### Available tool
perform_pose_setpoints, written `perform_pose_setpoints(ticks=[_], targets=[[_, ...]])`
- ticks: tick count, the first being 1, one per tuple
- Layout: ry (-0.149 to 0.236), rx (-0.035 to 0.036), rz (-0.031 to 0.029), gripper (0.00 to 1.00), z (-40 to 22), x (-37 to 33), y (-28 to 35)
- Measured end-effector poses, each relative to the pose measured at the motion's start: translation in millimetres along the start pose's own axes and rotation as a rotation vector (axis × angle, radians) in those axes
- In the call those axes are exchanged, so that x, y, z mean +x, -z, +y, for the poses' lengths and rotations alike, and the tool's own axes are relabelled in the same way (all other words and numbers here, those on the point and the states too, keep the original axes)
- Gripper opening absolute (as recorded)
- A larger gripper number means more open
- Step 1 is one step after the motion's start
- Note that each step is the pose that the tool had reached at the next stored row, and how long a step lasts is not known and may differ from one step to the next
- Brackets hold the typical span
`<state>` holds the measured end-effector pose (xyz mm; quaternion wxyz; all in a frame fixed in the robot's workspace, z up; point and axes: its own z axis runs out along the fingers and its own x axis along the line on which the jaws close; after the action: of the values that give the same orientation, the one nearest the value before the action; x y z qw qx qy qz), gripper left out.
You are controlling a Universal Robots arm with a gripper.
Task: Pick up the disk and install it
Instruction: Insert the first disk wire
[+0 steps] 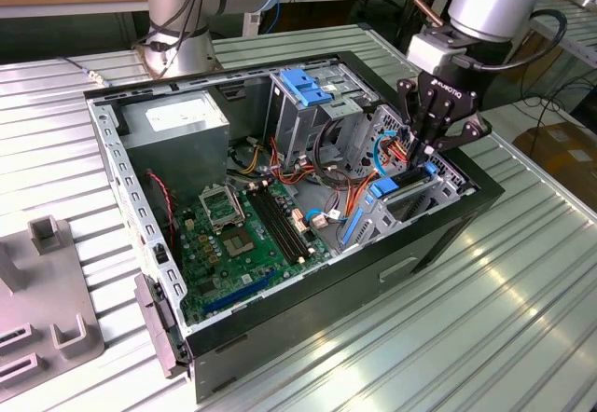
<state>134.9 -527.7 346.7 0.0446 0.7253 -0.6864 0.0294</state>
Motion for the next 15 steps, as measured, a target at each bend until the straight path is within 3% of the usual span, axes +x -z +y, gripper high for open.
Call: perform_pose_setpoints(ticks=[3,6,15], targets=[[-0.001,0.0016,0.0,0.16,1.1,1.2,-0.2],[-0.001,0.0077,0.0004,0.16,3.4,3.7,-0.5],[-0.002,0.0085,0.0003,0.16,3.5,4.9,-1.0]])
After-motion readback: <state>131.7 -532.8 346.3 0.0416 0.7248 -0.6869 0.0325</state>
